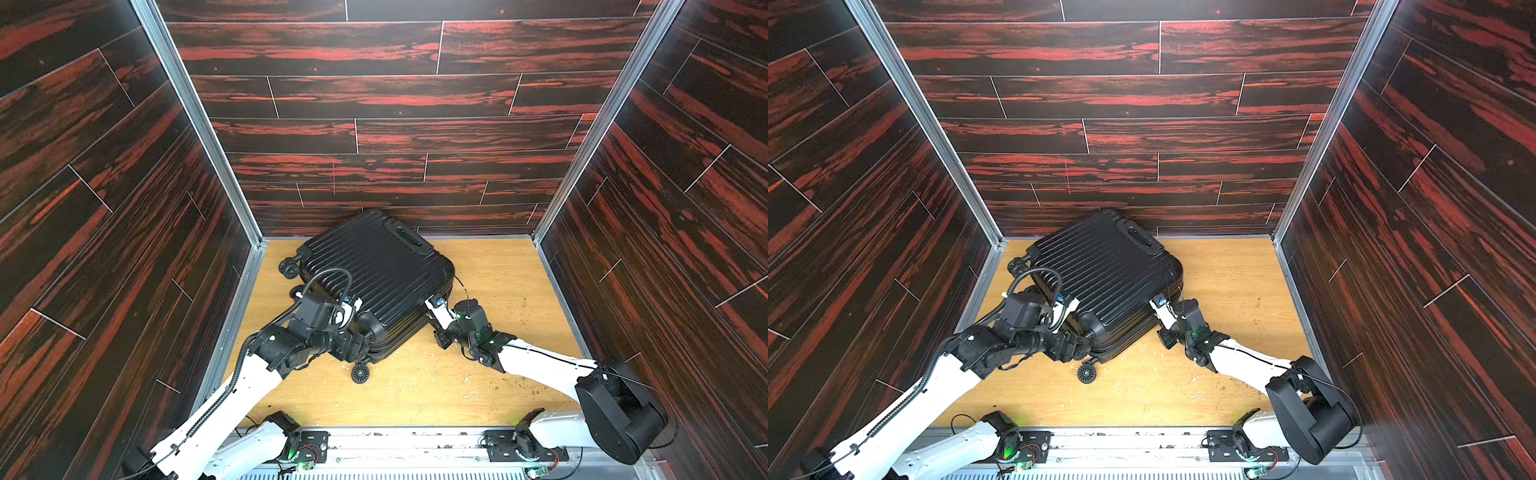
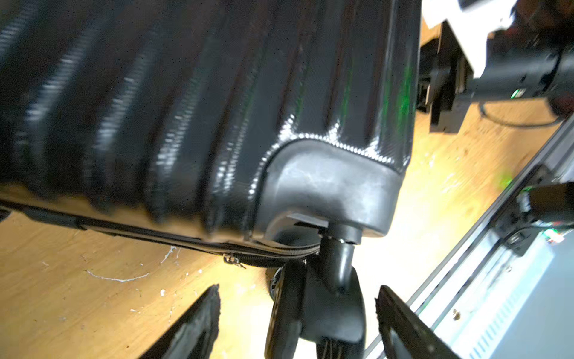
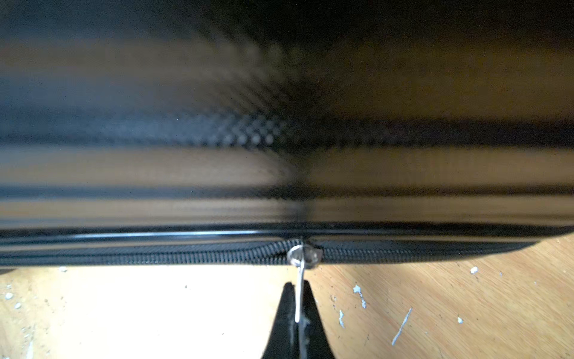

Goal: Close the suitcase zippers
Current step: Zip the zipper on the suitcase.

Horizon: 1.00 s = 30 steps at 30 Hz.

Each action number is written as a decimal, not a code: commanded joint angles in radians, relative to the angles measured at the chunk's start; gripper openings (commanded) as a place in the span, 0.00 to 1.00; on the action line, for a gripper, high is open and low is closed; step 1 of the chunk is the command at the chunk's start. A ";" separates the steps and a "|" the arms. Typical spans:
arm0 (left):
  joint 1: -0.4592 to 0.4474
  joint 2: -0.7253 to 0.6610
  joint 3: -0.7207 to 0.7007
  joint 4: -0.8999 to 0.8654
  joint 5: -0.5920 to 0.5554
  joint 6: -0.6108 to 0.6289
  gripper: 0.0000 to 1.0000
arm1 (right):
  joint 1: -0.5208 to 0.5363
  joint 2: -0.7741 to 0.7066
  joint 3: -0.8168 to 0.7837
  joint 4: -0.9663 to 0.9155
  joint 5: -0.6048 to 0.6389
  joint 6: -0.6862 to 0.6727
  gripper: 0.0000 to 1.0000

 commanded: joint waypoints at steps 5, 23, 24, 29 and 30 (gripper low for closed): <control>-0.045 0.042 -0.012 -0.015 0.000 0.062 0.81 | 0.005 0.013 0.001 0.070 -0.062 0.005 0.00; -0.112 0.197 0.015 0.091 -0.108 -0.055 0.21 | 0.027 -0.047 -0.030 0.094 -0.197 -0.025 0.00; -0.114 0.196 0.013 0.129 -0.120 -0.084 0.21 | 0.036 -0.052 -0.035 0.099 -0.205 -0.028 0.00; -0.119 0.188 -0.008 0.315 -0.135 -0.189 0.19 | 0.085 -0.063 -0.042 0.102 -0.226 -0.035 0.00; -0.120 0.189 -0.009 0.342 -0.137 -0.202 0.18 | 0.097 -0.064 -0.043 0.105 -0.226 -0.034 0.00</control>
